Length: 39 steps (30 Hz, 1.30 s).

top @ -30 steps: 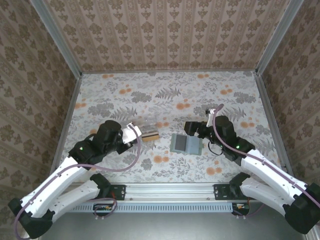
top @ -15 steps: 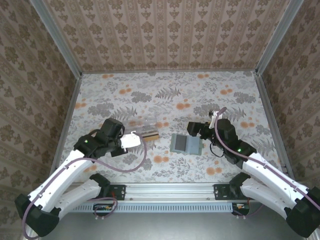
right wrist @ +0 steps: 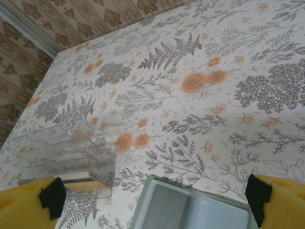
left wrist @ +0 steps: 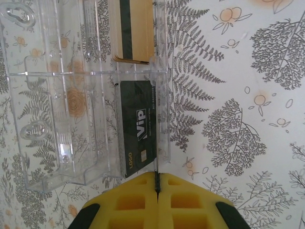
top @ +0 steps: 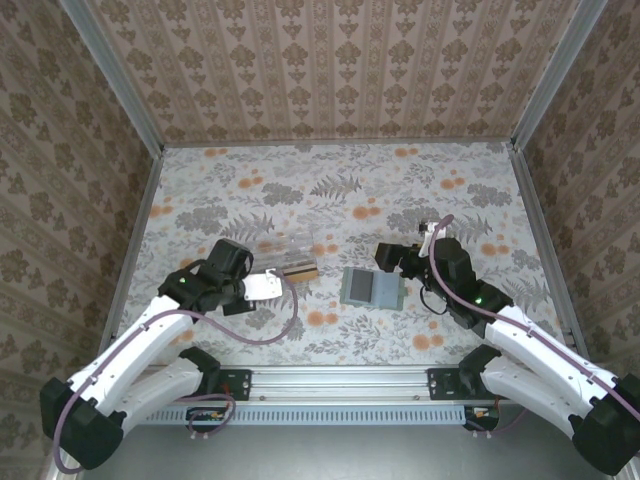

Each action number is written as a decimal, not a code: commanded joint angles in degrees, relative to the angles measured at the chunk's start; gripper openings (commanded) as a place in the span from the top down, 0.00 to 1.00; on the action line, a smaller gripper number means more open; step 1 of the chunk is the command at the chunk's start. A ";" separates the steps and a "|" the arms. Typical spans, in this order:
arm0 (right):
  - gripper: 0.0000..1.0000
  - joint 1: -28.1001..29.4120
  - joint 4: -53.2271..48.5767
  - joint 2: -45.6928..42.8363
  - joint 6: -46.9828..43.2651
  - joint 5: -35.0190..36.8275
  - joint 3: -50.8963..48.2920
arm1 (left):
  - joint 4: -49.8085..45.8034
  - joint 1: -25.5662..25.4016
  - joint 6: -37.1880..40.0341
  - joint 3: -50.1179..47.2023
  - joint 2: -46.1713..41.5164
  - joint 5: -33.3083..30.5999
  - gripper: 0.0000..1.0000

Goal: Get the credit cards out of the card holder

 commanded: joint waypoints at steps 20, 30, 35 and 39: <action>0.00 0.16 -2.31 -3.13 -0.06 1.05 -0.50 | 4.84 3.00 3.12 -0.83 4.80 -0.22 1.00; 0.00 0.12 -3.13 -4.09 0.02 1.27 -0.86 | 6.49 3.89 3.20 -1.41 5.97 0.18 1.00; 0.00 0.12 -3.33 -4.05 0.12 1.08 -0.77 | 6.72 3.98 1.66 -1.20 6.95 0.40 1.00; 0.00 0.03 -3.39 -4.11 0.22 1.46 -0.86 | 6.84 3.98 2.43 -1.52 7.01 -0.23 1.00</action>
